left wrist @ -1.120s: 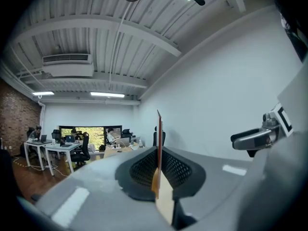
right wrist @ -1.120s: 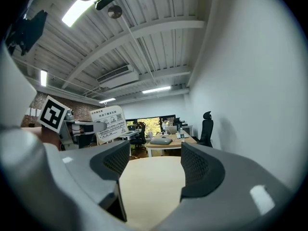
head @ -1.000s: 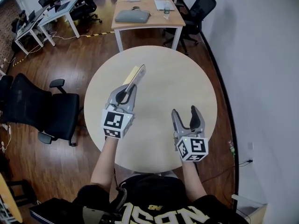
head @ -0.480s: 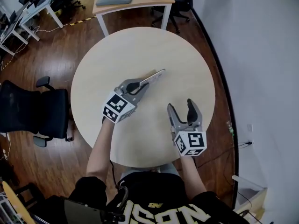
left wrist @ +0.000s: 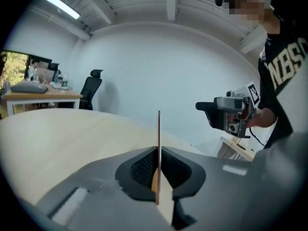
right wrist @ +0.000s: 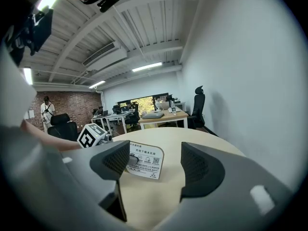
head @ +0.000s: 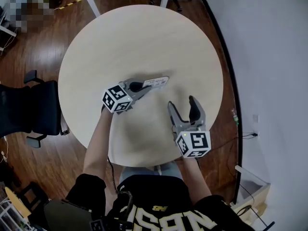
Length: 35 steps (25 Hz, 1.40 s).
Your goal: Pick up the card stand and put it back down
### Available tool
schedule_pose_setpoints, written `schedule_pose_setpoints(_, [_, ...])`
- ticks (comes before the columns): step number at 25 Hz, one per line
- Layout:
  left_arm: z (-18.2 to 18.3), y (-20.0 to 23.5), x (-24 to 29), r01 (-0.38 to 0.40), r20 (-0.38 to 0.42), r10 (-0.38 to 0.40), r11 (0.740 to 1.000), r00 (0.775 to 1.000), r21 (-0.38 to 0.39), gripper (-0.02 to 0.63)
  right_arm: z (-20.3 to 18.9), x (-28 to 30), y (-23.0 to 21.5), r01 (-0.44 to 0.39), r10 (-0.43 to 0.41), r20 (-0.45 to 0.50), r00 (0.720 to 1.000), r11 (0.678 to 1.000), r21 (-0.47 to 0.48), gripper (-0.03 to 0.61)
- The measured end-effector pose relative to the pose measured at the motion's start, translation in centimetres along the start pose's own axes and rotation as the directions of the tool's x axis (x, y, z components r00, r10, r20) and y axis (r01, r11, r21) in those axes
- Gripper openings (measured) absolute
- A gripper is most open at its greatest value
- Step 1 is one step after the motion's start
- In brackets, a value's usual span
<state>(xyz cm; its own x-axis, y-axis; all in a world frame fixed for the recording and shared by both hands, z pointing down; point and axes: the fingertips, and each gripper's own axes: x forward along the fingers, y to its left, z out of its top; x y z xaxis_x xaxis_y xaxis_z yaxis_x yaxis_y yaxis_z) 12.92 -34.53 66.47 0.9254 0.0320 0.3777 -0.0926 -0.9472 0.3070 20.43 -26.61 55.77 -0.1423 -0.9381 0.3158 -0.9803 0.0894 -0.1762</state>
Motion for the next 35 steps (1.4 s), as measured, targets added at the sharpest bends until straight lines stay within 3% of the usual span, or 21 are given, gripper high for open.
schedule_pose_setpoints(6, [-4.1, 2.1, 1.4, 0.034, -0.049, -0.037, 0.998, 0.998, -0.057, 0.015, -2.1, 0.9, -0.3, 0.006, -0.005, -0.034, 0.999, 1.000, 0.015, 0.339])
schedule_pose_setpoints(8, [-4.7, 3.3, 1.5, -0.005, -0.055, 0.002, 0.998, 0.998, -0.068, 0.015, -2.5, 1.0, -0.5, 0.010, -0.009, -0.039, 0.999, 1.000, 0.013, 0.339])
schedule_pose_setpoints(12, [-6.3, 5.1, 1.1, -0.095, -0.147, 0.090, 0.995, 0.985, -0.025, 0.055, -2.5, 0.8, -0.4, 0.019, -0.019, -0.039, 0.999, 1.000, 0.003, 0.339])
schedule_pose_setpoints(16, [-5.6, 5.9, -0.1, -0.174, -0.121, 0.167, 0.983, 0.979, -0.053, 0.164, -2.2, 0.2, -0.6, 0.029, -0.029, -0.032, 0.999, 1.000, 0.001, 0.339])
schedule_pose_setpoints(19, [-4.4, 5.7, -2.2, -0.253, -0.071, 0.248, 0.965, 0.966, -0.069, 0.188, -1.4, -0.1, -0.5, 0.027, -0.027, -0.011, 1.000, 1.000, -0.003, 0.339])
schedule_pose_setpoints(26, [0.1, 0.9, -9.9, -0.431, 0.076, 0.436, 0.899, 0.897, -0.077, 0.209, 2.3, -1.8, 2.3, 0.001, 0.001, 0.069, 0.998, 0.999, -0.033, 0.339])
schedule_pose_setpoints(30, [2.8, -4.8, -13.5, -0.495, 0.153, 0.494, 0.868, 0.856, -0.032, 0.212, 4.1, -4.4, 5.2, -0.021, 0.026, 0.112, 0.993, 0.999, -0.046, 0.339])
schedule_pose_setpoints(33, [4.6, -9.5, -16.0, -0.525, 0.233, 0.510, 0.851, 0.828, 0.000, 0.213, 3.8, -7.1, 8.0, -0.067, 0.065, 0.128, 0.990, 0.998, 0.011, 0.339])
schedule_pose_setpoints(35, [5.6, -12.5, -17.2, -0.562, 0.266, 0.540, 0.827, 0.799, 0.010, 0.227, 3.3, -9.5, 9.2, -0.071, 0.071, 0.121, 0.990, 0.997, 0.002, 0.339])
